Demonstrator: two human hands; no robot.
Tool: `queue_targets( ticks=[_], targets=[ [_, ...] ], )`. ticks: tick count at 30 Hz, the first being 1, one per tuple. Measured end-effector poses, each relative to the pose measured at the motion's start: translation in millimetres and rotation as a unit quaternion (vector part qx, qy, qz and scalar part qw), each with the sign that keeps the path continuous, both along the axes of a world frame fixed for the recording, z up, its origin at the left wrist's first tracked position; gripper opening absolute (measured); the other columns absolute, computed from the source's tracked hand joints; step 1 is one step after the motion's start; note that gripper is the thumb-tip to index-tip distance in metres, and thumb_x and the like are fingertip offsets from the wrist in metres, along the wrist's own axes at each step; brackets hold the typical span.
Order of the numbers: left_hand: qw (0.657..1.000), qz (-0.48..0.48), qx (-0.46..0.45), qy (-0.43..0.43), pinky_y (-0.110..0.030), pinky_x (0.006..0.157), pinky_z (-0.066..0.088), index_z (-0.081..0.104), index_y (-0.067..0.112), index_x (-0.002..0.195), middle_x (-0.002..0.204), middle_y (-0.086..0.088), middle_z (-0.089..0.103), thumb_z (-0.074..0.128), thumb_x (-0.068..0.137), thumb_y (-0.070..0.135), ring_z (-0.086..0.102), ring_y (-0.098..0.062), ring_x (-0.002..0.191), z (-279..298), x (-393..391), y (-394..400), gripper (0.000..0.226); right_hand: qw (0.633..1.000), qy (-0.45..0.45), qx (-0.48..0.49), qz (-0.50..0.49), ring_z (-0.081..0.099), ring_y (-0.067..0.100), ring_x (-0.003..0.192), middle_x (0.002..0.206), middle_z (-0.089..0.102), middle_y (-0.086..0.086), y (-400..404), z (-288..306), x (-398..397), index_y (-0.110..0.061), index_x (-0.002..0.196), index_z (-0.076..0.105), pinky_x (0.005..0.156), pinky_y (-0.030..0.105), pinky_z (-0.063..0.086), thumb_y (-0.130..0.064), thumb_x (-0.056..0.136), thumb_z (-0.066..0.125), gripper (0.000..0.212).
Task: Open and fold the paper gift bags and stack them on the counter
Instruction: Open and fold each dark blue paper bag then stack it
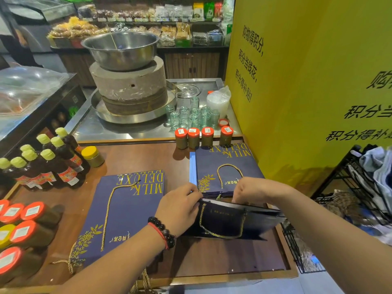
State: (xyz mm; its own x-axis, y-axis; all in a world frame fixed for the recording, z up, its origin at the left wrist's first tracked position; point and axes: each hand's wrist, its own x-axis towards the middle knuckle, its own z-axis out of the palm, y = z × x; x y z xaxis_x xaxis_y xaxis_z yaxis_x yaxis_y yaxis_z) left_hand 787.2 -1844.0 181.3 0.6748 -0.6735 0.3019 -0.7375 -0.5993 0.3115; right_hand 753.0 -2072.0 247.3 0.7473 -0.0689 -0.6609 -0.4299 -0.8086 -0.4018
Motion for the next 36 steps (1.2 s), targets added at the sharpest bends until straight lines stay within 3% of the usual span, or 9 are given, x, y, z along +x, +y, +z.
queue_targets(
  ticks=[3,6,9,13,17,19,21,29,36],
  targets=[
    [1.0,0.008,0.0,-0.002,-0.025,0.05,0.047,0.071,0.022,0.095,0.092,0.008,0.059,0.071,0.075,0.014,0.06,-0.015,0.071,0,-2,3,0.022,0.978,-0.069,0.133,-0.148,0.059,0.02,0.072,0.07,0.063,0.003,-4,-8,-5,-0.006,0.094,0.06,0.073,0.028,0.046,-0.021,0.101,0.043,0.023],
    [1.0,0.007,0.006,-0.005,-0.026,0.049,0.048,0.07,0.022,0.093,0.091,0.007,0.057,0.071,0.075,0.014,0.06,-0.016,0.072,1,-5,3,0.02,0.818,-0.17,0.403,-0.373,0.067,0.028,0.065,0.064,0.06,0.009,-20,-11,-16,-0.011,0.097,0.047,0.073,0.042,0.055,-0.017,0.106,0.036,0.015],
    [1.0,0.007,0.011,-0.003,-0.026,0.051,0.047,0.069,0.023,0.096,0.092,0.008,0.057,0.069,0.077,0.015,0.059,-0.015,0.074,0,-11,-1,0.02,0.782,-0.213,0.423,-0.404,0.065,0.028,0.059,0.062,0.057,0.009,-27,-15,-25,-0.012,0.095,0.048,0.065,0.04,0.055,-0.014,0.105,0.037,0.016],
    [1.0,0.014,0.021,-0.01,-0.023,0.05,0.042,0.068,0.023,0.093,0.085,0.008,0.056,0.072,0.075,0.015,0.059,-0.014,0.071,1,-19,-6,0.02,0.809,-0.257,0.382,-0.366,0.07,0.023,0.072,0.072,0.067,0.004,-28,-18,-34,-0.007,0.105,0.056,0.069,0.034,0.054,-0.022,0.104,0.043,0.021],
    [1.0,0.019,0.017,-0.014,-0.024,0.051,0.045,0.068,0.021,0.093,0.084,0.007,0.059,0.074,0.076,0.014,0.06,-0.016,0.072,1,-27,-4,0.02,0.954,-0.276,0.079,-0.089,0.057,0.006,0.107,0.112,0.057,-0.021,-34,-21,-54,-0.032,0.13,0.053,0.094,0.033,0.048,-0.052,0.082,0.069,0.053],
    [0.999,0.025,0.012,-0.029,-0.029,0.049,0.047,0.067,0.022,0.091,0.082,0.006,0.059,0.067,0.079,0.015,0.06,-0.018,0.072,0,-34,-1,0.014,0.953,-0.268,-0.088,0.11,0.056,0.009,0.112,0.118,0.059,-0.021,-34,-29,-70,-0.038,0.129,0.051,0.09,0.035,0.05,-0.055,0.082,0.064,0.052],
    [0.998,0.037,0.005,-0.045,-0.029,0.049,0.045,0.065,0.022,0.089,0.078,0.006,0.058,0.052,0.083,0.023,0.059,-0.021,0.069,-3,-44,0,0.015,0.909,-0.301,-0.184,0.221,0.059,0.017,0.111,0.119,0.064,-0.013,-33,-40,-82,-0.034,0.126,0.052,0.08,0.033,0.051,-0.046,0.091,0.052,0.036],
    [1.0,0.01,0.017,0.003,-0.03,0.052,0.048,0.068,0.019,0.083,0.08,0.004,0.06,0.053,0.079,0.021,0.057,-0.022,0.07,-50,-91,13,0.016,0.88,-0.402,-0.174,0.185,0.072,0.021,0.072,0.089,0.075,-0.007,-25,-106,-133,-0.027,0.103,0.073,0.048,0.028,0.053,-0.025,0.075,0.041,0.043],
    [0.986,-0.001,0.118,0.12,-0.032,0.054,0.049,0.064,0.019,0.077,0.079,0.002,0.06,0.077,0.058,0.009,0.059,-0.024,0.071,-138,-104,26,0.025,0.931,-0.278,-0.168,0.166,0.068,0.028,0.095,0.107,0.069,0.003,5,-225,-157,-0.016,0.111,0.066,0.074,0.039,0.056,-0.012,0.071,0.061,0.04]
  ],
)
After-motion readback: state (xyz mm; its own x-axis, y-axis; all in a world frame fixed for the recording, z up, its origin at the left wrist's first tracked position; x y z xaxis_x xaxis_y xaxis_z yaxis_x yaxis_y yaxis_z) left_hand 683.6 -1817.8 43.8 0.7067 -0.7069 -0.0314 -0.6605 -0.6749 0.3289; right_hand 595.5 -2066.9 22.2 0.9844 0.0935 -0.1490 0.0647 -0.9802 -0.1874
